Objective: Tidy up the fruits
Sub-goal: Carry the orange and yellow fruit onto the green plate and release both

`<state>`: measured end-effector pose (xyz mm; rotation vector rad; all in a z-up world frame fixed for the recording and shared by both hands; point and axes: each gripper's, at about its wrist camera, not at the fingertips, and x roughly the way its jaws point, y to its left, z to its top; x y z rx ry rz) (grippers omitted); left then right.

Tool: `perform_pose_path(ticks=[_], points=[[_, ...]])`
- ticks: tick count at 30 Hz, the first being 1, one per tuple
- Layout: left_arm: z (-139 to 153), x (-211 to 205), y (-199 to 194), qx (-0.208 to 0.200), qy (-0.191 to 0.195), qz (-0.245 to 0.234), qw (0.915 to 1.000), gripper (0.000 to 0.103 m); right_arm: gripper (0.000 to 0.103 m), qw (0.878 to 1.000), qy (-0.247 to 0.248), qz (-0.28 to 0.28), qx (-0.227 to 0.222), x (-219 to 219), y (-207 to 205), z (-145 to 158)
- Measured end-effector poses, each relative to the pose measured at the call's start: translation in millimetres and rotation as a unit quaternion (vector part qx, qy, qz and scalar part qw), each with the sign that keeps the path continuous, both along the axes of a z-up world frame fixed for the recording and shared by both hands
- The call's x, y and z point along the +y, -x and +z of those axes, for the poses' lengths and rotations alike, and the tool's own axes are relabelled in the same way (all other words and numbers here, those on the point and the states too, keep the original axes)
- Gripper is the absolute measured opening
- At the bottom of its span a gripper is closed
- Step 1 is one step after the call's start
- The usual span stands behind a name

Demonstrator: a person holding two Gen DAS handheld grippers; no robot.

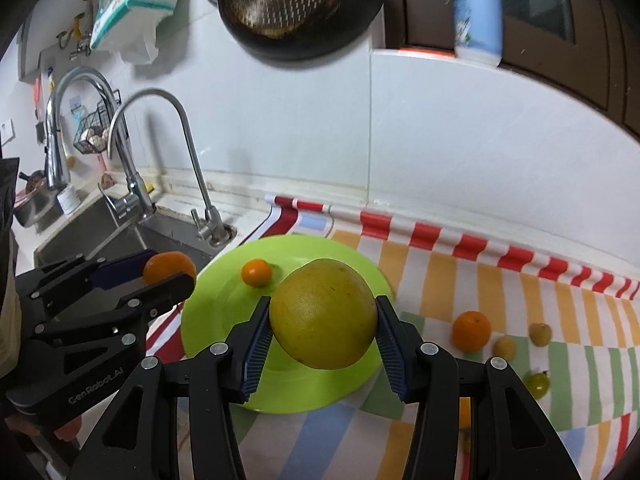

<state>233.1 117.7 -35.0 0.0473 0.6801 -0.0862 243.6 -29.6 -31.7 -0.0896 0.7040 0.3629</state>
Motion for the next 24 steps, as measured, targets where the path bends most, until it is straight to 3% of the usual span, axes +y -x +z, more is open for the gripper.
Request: perform_pose_path(ticks=[18, 24], points=[[-61, 2, -59, 0.075, -0.023, -0.022, 0.9967, 0.041, 0.051, 0.997, 0.020, 0.011, 0.073, 14, -46, -62], [-66, 2, -64, 0.076, -0.026, -0.025, 0.9964, 0.041, 0.051, 0.996, 0.025, 0.009, 0.089, 16, -51, -74]])
